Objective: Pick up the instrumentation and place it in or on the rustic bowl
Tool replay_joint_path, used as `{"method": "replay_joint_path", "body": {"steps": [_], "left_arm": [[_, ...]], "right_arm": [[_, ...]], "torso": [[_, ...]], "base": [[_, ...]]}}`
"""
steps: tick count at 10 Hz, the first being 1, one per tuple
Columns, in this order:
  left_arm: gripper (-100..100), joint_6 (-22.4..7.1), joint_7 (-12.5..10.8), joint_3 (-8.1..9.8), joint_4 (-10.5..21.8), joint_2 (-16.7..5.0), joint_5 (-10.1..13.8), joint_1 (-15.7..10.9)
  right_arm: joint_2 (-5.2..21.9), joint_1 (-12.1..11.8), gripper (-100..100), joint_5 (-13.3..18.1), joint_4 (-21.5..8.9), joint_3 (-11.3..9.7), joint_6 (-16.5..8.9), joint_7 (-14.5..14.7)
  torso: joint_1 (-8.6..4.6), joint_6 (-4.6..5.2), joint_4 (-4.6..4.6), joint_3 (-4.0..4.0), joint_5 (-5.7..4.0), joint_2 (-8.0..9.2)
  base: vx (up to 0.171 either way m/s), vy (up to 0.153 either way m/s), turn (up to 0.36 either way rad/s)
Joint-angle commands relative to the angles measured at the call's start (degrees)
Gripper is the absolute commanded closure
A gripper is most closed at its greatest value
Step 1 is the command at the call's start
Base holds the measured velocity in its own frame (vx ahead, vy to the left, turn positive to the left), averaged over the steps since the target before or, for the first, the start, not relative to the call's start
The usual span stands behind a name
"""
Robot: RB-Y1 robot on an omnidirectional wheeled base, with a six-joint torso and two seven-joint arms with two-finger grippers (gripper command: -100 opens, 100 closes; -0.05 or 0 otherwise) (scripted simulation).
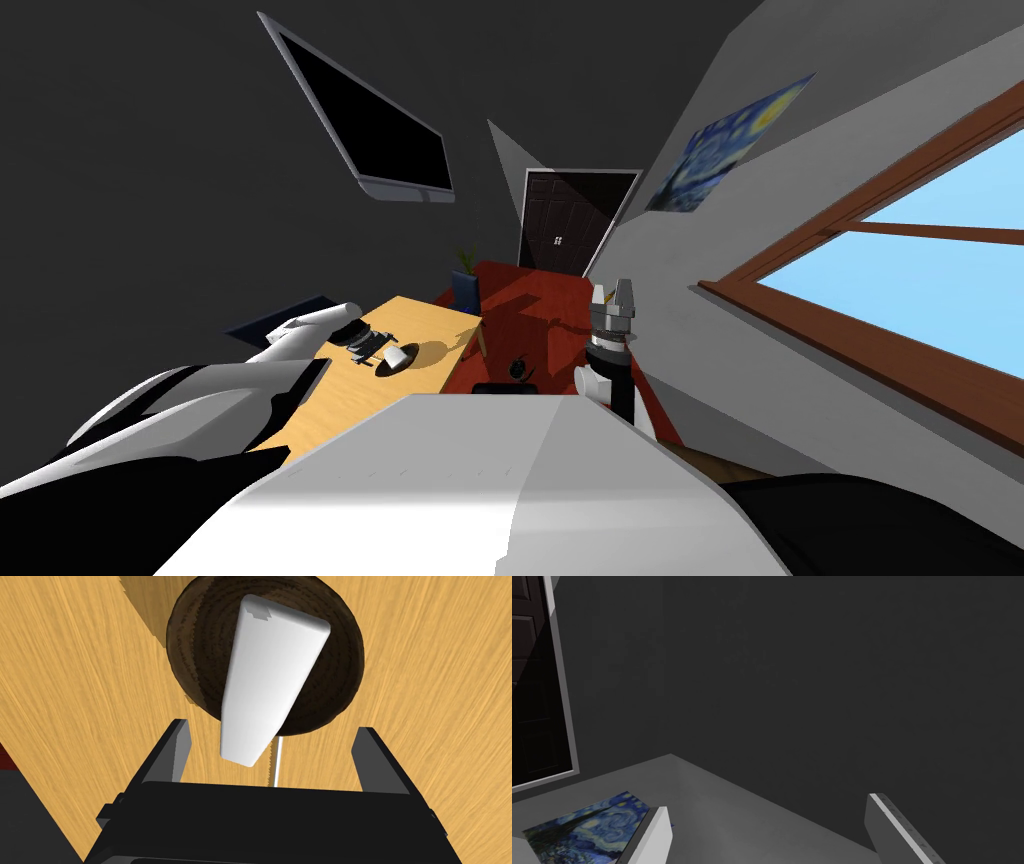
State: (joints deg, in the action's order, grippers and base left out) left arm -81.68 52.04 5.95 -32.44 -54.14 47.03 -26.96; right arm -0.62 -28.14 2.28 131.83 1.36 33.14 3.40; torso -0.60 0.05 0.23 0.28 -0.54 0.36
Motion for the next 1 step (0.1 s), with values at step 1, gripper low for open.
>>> {"method": "replay_joint_path", "body": {"steps": [1], "left_arm": [[0, 0.0, 0.0, 0.00, 0.0, 0.0, 0.0, 0.0]], "right_arm": [[0.0, 0.0, 0, 0.0, 0.0, 0.0, 0.0, 0.0]], "torso": [[0.00, 0.00, 0.00, 0.00, 0.00, 0.00]], "base": [[0.000, 0.000, 0.000]]}}
